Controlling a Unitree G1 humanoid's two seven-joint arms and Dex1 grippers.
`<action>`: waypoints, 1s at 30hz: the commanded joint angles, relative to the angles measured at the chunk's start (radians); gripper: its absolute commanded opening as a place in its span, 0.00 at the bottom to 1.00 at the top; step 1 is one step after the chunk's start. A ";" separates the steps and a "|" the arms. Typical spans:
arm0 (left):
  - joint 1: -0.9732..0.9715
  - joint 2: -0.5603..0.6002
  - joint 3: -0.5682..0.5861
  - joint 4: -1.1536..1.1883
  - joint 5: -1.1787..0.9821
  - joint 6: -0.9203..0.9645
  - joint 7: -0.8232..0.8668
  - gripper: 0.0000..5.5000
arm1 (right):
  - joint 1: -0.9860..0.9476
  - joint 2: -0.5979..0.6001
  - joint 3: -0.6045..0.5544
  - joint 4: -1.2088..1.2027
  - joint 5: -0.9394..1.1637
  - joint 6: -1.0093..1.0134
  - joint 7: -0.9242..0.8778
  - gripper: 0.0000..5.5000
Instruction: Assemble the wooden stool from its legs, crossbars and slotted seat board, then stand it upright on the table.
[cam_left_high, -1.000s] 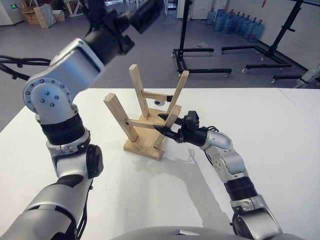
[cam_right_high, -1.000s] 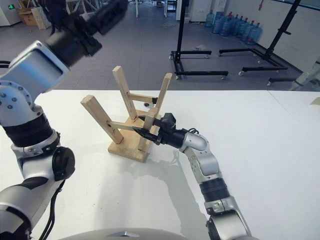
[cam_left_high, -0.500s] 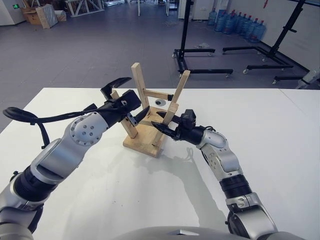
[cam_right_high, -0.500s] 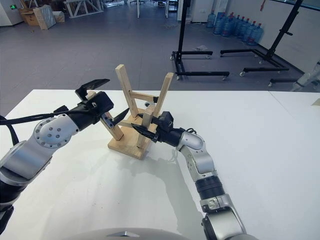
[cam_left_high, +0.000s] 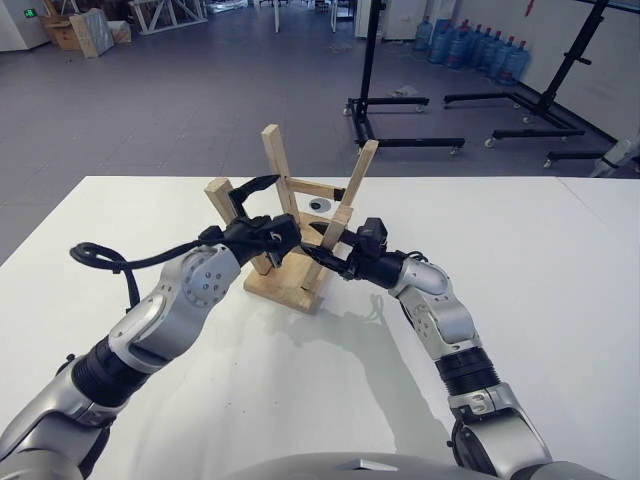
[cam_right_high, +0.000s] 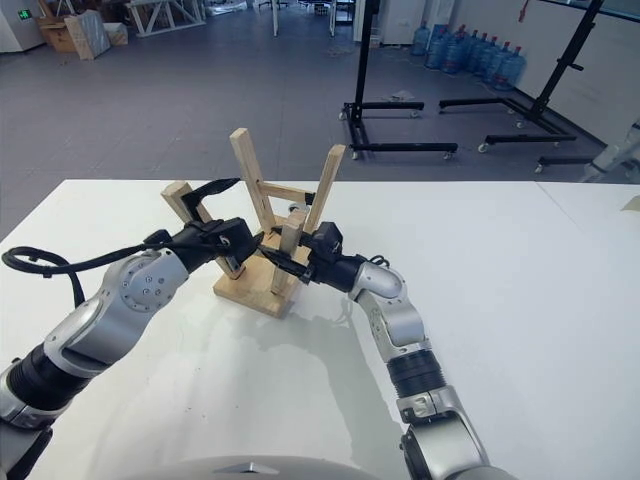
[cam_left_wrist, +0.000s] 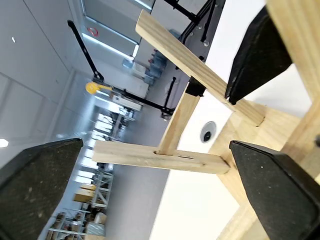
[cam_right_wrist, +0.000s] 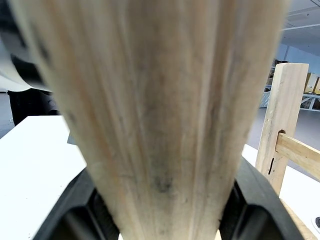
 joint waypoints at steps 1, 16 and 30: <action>0.116 -0.002 -0.045 0.090 0.050 -0.048 -0.055 0.98 | -0.048 0.012 0.010 -0.015 -0.018 0.019 -0.020 0.37; 0.061 -0.216 0.173 0.117 -0.032 -0.083 -0.051 0.98 | -0.034 0.006 0.043 -0.021 -0.069 0.046 -0.049 0.37; -0.595 -0.273 0.745 0.218 -0.443 0.110 0.034 0.98 | -0.005 -0.029 0.074 0.056 -0.129 0.026 -0.050 0.37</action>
